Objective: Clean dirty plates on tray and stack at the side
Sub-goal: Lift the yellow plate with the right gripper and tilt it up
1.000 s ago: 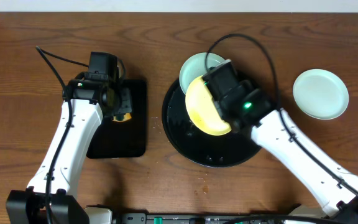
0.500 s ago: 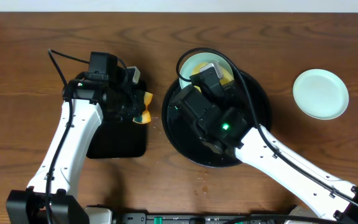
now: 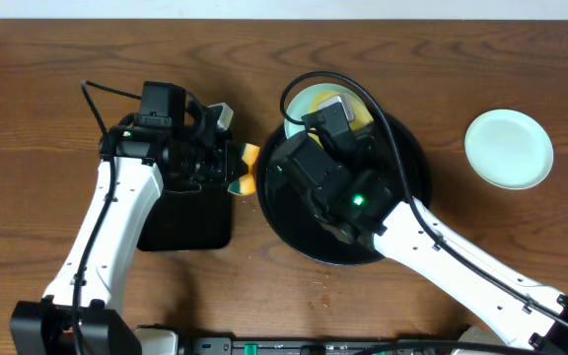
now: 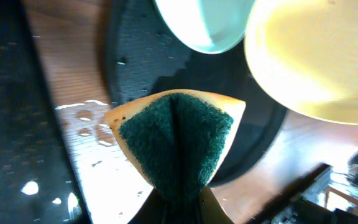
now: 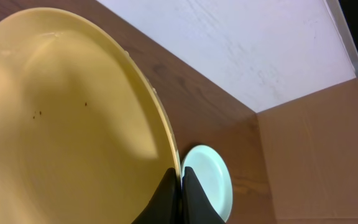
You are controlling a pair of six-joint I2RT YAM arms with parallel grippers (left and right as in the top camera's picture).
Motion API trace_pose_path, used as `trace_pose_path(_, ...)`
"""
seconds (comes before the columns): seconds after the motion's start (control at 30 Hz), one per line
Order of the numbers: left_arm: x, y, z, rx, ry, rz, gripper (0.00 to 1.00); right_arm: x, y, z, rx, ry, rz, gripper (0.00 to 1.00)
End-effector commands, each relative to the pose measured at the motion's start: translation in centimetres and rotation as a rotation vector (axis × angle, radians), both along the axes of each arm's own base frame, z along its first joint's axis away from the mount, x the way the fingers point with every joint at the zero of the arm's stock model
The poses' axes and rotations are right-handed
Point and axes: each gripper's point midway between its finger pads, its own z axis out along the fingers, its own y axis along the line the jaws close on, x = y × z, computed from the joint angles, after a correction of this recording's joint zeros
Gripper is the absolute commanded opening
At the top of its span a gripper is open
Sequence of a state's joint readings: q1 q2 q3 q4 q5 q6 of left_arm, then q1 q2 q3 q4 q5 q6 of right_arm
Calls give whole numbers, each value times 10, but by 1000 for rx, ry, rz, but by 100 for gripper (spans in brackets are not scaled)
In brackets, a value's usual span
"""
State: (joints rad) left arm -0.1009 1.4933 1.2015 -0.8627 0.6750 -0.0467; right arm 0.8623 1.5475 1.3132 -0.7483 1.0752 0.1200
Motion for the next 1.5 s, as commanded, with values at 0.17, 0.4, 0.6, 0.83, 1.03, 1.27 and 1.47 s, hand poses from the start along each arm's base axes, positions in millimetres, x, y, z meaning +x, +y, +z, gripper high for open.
trace_pose_path(0.17,-14,-48,24,-204,-27,-154,8,3,20,-4,76,40,75,1)
trace_pose_path(0.4,-21,-82,29,-219,-57,-228,8,2,43,-12,212,105,173,1)
trace_pose_path(0.6,-21,-86,26,-187,-75,-237,8,-4,43,10,282,74,205,1)
trace_pose_path(0.83,-16,-84,24,-162,-92,-227,8,-15,48,28,376,75,275,1)
trace_pose_path(1.03,-4,-74,16,-78,-130,-186,8,-21,53,24,394,112,307,1)
trace_pose_path(1.27,20,-69,24,-77,-221,-137,8,-22,54,21,393,129,313,1)
trace_pose_path(1.47,40,-53,33,-103,-233,-35,8,-20,48,20,385,130,296,1)
